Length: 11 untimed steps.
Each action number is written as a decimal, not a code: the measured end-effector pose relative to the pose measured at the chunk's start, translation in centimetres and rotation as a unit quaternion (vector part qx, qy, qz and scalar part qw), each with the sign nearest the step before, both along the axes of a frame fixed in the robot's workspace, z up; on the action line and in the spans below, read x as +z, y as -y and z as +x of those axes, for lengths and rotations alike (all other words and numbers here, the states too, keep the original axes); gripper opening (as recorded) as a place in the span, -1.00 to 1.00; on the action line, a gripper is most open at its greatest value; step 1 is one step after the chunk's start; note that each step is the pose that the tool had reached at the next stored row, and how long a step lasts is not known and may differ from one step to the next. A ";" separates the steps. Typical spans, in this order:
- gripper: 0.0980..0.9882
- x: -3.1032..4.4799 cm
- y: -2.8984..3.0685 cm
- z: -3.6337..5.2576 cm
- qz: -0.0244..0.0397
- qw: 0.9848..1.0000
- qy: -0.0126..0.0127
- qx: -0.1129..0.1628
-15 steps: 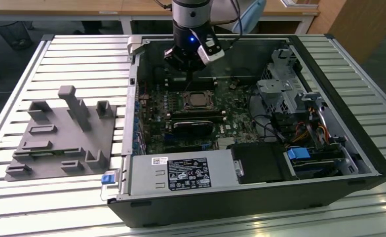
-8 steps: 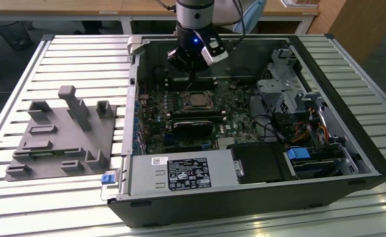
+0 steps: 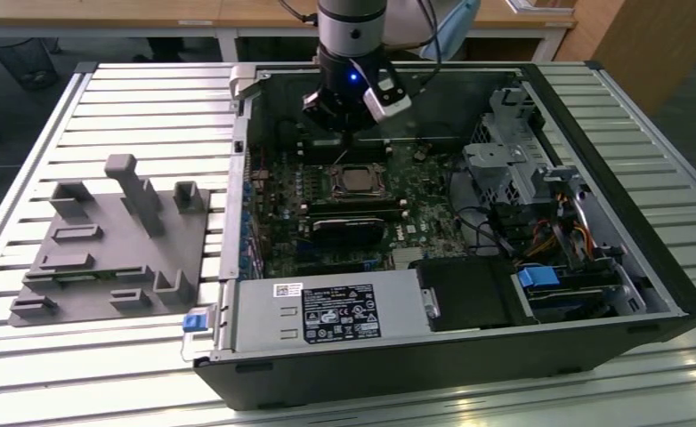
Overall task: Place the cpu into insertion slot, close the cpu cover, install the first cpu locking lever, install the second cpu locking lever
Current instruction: 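Install the first cpu locking lever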
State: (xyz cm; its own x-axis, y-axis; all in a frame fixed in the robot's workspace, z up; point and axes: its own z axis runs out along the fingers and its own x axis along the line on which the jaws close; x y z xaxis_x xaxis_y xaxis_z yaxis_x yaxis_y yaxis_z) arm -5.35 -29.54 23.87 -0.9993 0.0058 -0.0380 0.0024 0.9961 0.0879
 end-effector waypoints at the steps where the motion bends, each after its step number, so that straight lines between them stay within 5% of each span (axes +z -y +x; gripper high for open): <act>1: -0.98 -0.03 -0.01 0.00 0.003 1.000 0.000 0.001; 4: -0.98 -0.19 -0.03 0.00 0.008 1.000 0.002 0.002; 11: -0.98 -0.41 -0.14 0.47 0.008 1.000 0.002 0.002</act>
State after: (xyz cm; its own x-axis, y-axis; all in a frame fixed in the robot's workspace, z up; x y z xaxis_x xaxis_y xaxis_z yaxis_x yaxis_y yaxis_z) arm -4.88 -29.39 23.46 -0.9992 0.0016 -0.0410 -0.0026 0.9945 0.1044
